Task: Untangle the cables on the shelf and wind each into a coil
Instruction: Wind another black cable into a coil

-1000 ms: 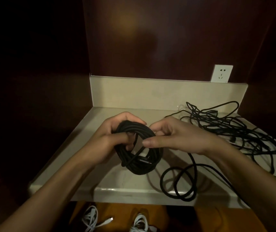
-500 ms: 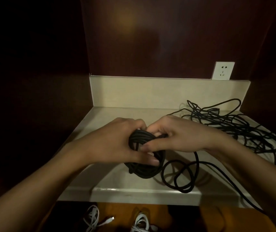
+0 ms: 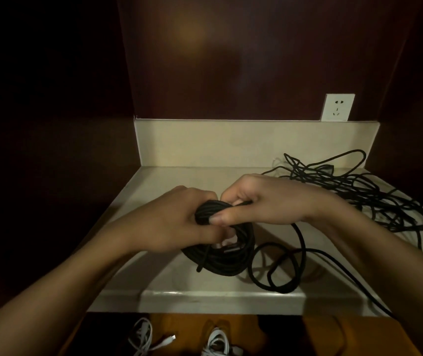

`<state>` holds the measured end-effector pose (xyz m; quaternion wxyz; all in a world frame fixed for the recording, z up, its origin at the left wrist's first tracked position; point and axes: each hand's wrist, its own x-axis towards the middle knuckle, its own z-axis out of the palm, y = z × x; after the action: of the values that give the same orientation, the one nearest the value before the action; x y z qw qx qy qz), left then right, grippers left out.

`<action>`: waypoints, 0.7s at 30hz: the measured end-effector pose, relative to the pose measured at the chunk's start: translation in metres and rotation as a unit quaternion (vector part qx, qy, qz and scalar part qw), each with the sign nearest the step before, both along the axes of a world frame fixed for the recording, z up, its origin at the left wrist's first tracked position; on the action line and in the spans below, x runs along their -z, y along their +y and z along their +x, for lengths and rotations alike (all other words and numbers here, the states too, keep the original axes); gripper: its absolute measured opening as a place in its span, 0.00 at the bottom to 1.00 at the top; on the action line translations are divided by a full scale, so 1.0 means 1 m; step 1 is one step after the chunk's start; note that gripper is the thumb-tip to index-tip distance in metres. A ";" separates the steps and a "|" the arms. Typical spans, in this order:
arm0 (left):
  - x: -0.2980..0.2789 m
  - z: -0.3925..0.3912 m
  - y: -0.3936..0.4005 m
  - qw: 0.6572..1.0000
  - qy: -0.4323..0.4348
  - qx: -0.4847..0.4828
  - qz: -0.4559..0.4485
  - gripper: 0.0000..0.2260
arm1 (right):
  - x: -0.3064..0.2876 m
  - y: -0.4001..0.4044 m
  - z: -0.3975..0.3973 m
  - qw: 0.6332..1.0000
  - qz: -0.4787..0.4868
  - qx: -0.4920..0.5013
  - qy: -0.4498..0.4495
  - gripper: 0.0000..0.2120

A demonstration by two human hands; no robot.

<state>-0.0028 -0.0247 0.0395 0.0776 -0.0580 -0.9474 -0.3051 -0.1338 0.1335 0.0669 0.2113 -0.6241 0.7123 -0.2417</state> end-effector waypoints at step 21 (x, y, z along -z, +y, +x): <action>0.008 0.000 0.007 0.821 0.128 0.022 0.555 0.08 | 0.081 -0.020 0.020 0.920 -0.358 0.148 -0.052 0.13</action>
<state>-0.0024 -0.0177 0.0315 0.2110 -0.0644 -0.5973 -0.7710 -0.1133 0.1131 -0.0137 -0.0274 -0.5321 0.6503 -0.5416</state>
